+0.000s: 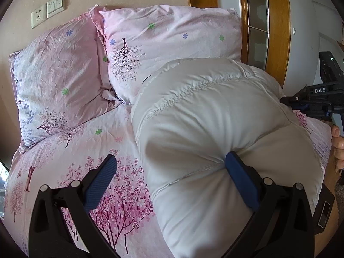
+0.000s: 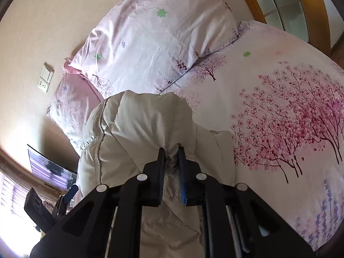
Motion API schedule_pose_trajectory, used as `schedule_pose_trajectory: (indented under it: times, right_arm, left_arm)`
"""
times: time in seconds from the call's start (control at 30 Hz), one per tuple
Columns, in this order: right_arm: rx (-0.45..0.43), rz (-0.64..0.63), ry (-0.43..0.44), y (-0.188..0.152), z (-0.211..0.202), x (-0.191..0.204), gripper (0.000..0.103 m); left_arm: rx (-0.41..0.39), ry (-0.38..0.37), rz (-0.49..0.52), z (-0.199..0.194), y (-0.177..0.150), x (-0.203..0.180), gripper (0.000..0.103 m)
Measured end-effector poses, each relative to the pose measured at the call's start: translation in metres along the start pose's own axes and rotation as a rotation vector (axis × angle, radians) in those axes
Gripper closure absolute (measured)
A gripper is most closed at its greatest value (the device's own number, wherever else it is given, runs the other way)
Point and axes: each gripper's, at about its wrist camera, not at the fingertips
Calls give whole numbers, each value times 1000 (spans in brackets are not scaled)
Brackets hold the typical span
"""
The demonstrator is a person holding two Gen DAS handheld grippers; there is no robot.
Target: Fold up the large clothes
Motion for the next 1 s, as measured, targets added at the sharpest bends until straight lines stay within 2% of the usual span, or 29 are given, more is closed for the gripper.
schedule_pose_trajectory:
  times: [0.07, 0.13, 0.27, 0.3, 0.4, 0.43, 0.57, 0.67, 0.8, 1.0]
  right_arm:
    - [-15, 4, 8, 2, -3, 0, 83]
    - [-35, 8, 3, 6, -5, 1, 59]
    - [-28, -25, 25, 6, -2, 9, 56]
    - [-20, -51, 9, 5, 2, 13, 57]
    - [-10, -84, -10, 3, 9, 18, 87]
    - [-21, -89, -18, 3, 8, 19, 91]
    - [-26, -105, -95, 4, 8, 17, 94]
    - [3, -101, -152, 6, 16, 11, 95]
    - [64, -100, -210, 6, 34, 5, 95]
    - [123, -114, -239, 8, 50, 3, 94]
  left_arm:
    - [2, -3, -2, 0, 0, 1, 2]
    - [1, -3, -2, 0, -1, 0, 2]
    - [2, -3, -4, 0, -1, 0, 2]
    - [1, -3, -3, 0, -1, 0, 2]
    - [1, 0, -10, 0, -2, 0, 2]
    - [-1, 1, -13, -1, -1, 1, 2]
    - [-17, -12, -38, -12, 14, 13, 2]
    - [-58, 33, -25, -16, 32, 23, 2]
    - [-15, 76, 24, 6, 52, 28, 2]
    - [26, 61, 18, 36, 60, 36, 2]
Point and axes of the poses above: each gripper's, at about its wrist camera, not at the fingertips, and z roughly the way its jaws point, x to its left, y to its top, and after that the axes turned 11 degrees about z, right-handed
